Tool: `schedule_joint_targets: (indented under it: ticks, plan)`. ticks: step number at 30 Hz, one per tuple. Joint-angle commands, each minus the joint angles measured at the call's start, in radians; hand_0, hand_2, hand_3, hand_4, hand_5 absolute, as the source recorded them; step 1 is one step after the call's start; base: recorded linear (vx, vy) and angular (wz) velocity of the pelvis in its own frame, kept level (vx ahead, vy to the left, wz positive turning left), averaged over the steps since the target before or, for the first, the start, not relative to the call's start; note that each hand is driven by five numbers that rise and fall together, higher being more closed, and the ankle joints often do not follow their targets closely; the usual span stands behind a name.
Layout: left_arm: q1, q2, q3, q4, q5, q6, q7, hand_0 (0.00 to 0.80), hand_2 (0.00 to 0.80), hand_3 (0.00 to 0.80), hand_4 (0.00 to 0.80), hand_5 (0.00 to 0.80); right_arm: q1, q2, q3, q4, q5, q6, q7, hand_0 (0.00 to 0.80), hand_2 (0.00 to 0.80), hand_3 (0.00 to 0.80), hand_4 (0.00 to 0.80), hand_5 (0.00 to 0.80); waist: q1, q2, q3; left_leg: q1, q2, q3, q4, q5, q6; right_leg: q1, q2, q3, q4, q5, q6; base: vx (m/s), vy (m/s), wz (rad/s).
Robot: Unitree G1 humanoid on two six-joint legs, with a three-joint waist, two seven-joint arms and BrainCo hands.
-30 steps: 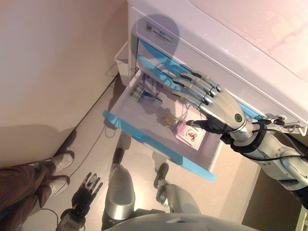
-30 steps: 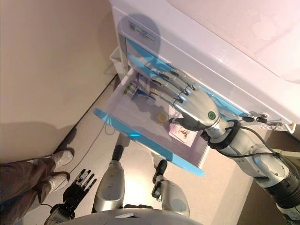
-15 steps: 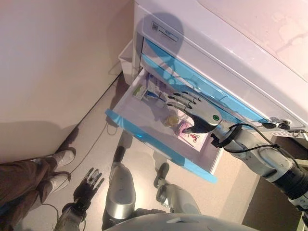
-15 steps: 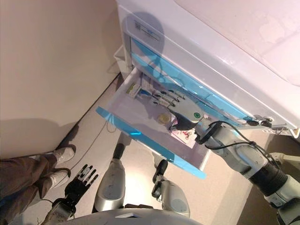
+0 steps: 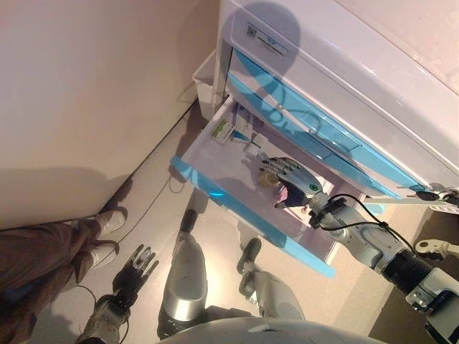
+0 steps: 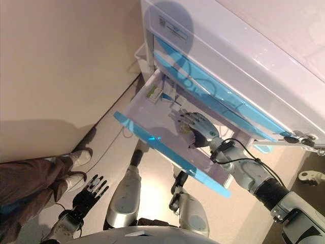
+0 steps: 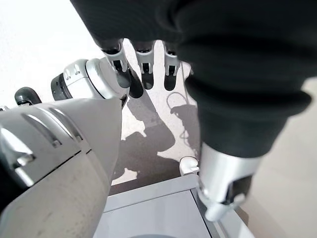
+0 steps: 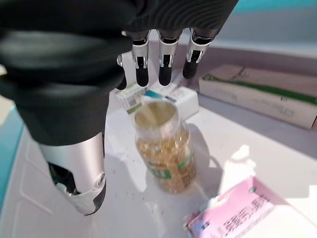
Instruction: Open the drawer and pick up the medicine
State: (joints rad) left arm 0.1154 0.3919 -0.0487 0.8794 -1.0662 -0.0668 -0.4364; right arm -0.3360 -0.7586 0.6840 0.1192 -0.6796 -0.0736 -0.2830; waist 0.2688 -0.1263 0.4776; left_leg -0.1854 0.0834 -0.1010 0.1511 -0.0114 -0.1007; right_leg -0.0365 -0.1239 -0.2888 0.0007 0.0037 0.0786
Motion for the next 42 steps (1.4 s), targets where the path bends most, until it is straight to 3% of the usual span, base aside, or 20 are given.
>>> schedule_joint_targets:
  ticks: [1,20,42]
  plan:
    - [0.023,0.009,-0.027,0.004,-0.017,0.003,-0.002,0.000,0.000,0.000,0.000,0.000,-0.057,-0.021,0.038,-0.022,-0.036,0.010,-0.065,0.000,0.000,0.000,0.000,0.000,-0.002,0.011,-0.011,-0.045,-0.061,0.012,0.019,-0.010,0.083,-0.041,-0.031,0.004,0.107,0.038,0.050,-0.008,0.006,0.03]
    - [0.030,0.009,-0.026,-0.014,-0.010,0.010,-0.004,0.000,0.000,0.000,0.000,0.000,-0.079,0.046,0.015,0.170,-0.037,0.088,-0.168,0.000,0.000,0.000,0.000,0.000,0.008,0.027,0.001,-0.047,-0.059,0.008,0.024,-0.006,0.087,-0.046,-0.033,0.000,0.118,0.037,0.047,0.000,-0.001,0.00]
    - [0.029,0.014,-0.024,-0.028,-0.004,0.024,0.000,0.000,0.000,0.000,0.000,0.000,-0.127,0.120,0.018,0.306,-0.021,0.105,-0.149,0.000,0.000,0.000,0.000,0.000,0.029,0.039,0.018,-0.052,-0.066,-0.010,0.030,-0.002,0.090,-0.049,-0.033,-0.011,0.129,0.035,0.043,0.003,0.000,0.02]
